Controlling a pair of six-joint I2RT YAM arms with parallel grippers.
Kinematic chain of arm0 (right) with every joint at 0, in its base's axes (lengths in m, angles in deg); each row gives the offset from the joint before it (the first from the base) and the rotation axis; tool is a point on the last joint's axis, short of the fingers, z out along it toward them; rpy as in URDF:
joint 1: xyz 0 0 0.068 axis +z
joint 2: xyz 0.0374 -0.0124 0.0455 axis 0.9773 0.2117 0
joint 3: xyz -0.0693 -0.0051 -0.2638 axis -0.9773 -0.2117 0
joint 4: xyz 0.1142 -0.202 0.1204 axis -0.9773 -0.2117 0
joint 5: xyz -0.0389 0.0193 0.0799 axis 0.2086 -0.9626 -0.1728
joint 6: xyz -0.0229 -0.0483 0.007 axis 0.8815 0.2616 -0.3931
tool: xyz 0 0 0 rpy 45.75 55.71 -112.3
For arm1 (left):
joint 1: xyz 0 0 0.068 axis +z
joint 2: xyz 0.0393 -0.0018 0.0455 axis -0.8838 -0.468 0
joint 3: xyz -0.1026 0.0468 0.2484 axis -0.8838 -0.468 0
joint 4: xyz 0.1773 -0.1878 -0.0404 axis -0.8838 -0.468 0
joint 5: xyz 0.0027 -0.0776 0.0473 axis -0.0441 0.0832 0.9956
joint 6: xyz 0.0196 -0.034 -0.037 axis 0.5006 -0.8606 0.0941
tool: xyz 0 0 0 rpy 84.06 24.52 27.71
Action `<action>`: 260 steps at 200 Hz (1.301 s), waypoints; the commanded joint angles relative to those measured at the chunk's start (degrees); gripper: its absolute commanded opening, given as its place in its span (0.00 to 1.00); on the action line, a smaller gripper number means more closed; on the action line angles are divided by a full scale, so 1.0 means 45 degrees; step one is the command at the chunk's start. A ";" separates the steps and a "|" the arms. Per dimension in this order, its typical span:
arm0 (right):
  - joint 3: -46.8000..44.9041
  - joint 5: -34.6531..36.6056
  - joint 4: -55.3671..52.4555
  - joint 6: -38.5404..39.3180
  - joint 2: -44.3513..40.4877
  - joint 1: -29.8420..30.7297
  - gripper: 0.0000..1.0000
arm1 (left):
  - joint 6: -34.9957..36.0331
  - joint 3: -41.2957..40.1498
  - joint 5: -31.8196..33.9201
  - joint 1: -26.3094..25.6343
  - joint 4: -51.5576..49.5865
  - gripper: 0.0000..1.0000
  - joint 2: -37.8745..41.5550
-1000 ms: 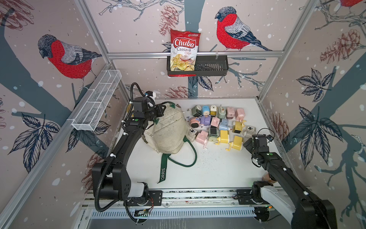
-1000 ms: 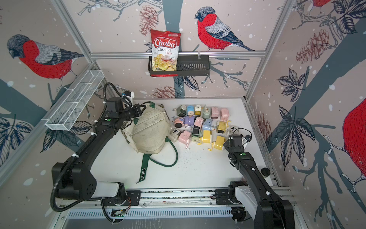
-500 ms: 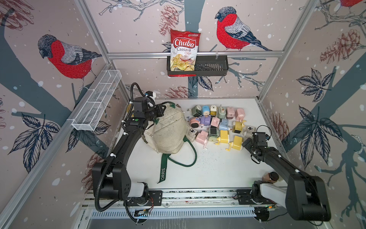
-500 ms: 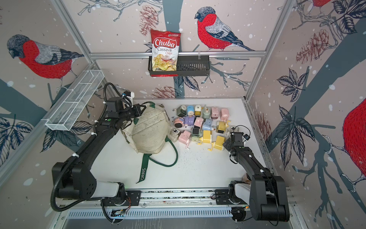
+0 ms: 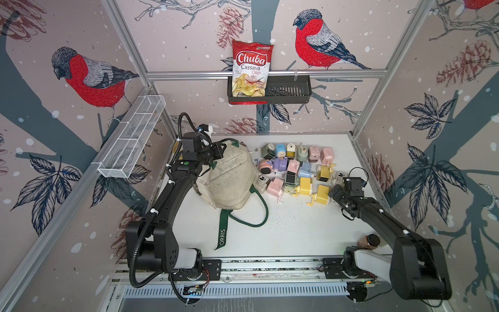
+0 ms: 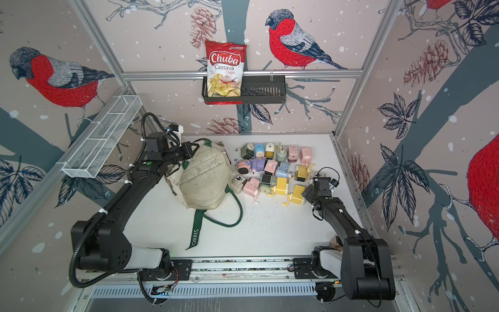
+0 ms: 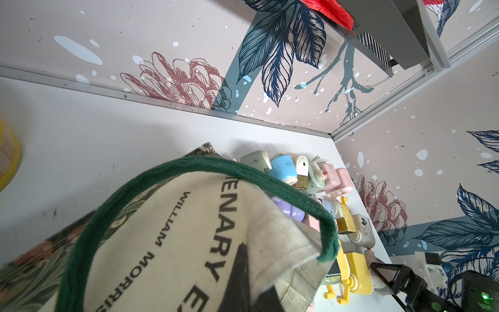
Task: Take out the pencil sharpeners from the tote bags
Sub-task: Place the pencil sharpener at the center of the board, then place the canvas bag at the center of the board.
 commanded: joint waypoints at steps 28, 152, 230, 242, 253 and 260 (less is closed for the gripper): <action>0.2188 0.1307 -0.1860 0.0302 -0.1754 0.2964 0.98 | -0.0014 0.0125 -0.0020 -0.0013 0.0237 0.00 -0.0119; 0.5749 0.0370 0.2291 -0.3387 0.4600 1.2694 0.87 | 0.0000 0.0113 -0.0021 -0.0025 0.0234 0.00 -0.0141; 0.8366 -0.1206 0.4407 -0.4856 0.9872 1.3332 0.87 | 0.0017 0.0117 -0.0039 -0.0027 0.0214 0.00 -0.0113; 0.8505 -0.1413 0.4690 -0.5046 1.0301 1.3330 0.87 | 0.0016 0.0126 -0.0033 -0.0026 0.0214 0.00 -0.0121; 0.8537 -0.1578 0.4981 -0.5307 1.0603 1.3320 0.87 | 0.0005 0.0142 -0.0050 -0.0013 0.0195 0.00 -0.0124; 0.8545 -0.1699 0.5129 -0.5498 1.0790 1.3288 0.87 | 0.0005 0.0148 -0.0051 -0.0021 0.0198 0.00 -0.0109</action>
